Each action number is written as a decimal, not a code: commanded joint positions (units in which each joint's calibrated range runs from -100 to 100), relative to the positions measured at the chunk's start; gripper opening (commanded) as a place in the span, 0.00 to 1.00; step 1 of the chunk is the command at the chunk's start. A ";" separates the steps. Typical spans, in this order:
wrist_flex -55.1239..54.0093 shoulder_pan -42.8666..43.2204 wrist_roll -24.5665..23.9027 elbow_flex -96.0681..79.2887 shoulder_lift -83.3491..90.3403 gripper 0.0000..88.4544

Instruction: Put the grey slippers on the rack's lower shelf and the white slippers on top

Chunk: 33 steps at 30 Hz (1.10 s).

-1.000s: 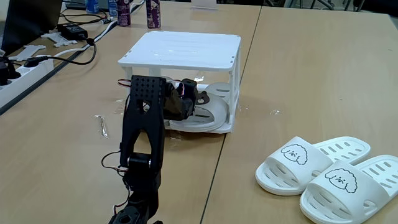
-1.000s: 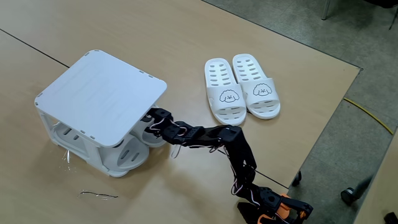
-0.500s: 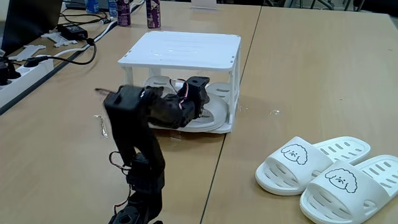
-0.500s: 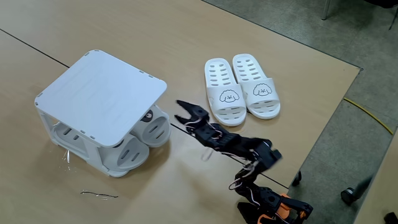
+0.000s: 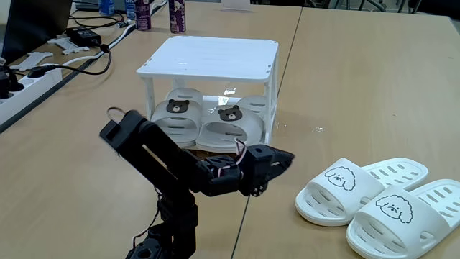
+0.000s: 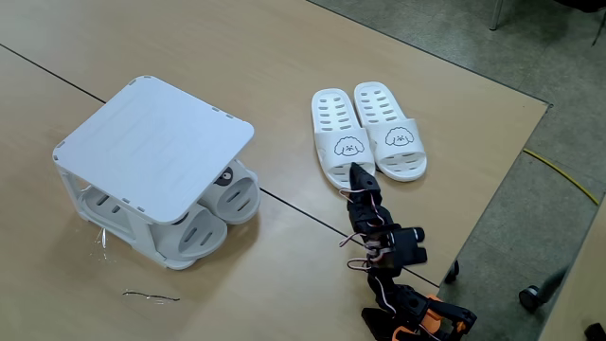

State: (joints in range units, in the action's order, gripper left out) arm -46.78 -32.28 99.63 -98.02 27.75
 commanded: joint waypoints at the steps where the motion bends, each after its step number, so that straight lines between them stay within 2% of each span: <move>1: -13.27 -3.08 0.37 0.01 -11.22 0.02; 4: -19.05 -4.06 0.37 1.72 -18.46 0.05; 8: -22.85 -4.06 0.37 9.93 -26.62 0.24; 10: -23.19 -3.98 0.37 15.25 -30.57 0.27; 19: -23.19 -3.24 0.37 35.73 -46.05 0.32; 33: -23.19 -3.16 0.37 64.78 -64.65 0.32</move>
State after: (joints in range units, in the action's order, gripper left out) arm -68.84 -35.66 99.63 -41.60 -35.26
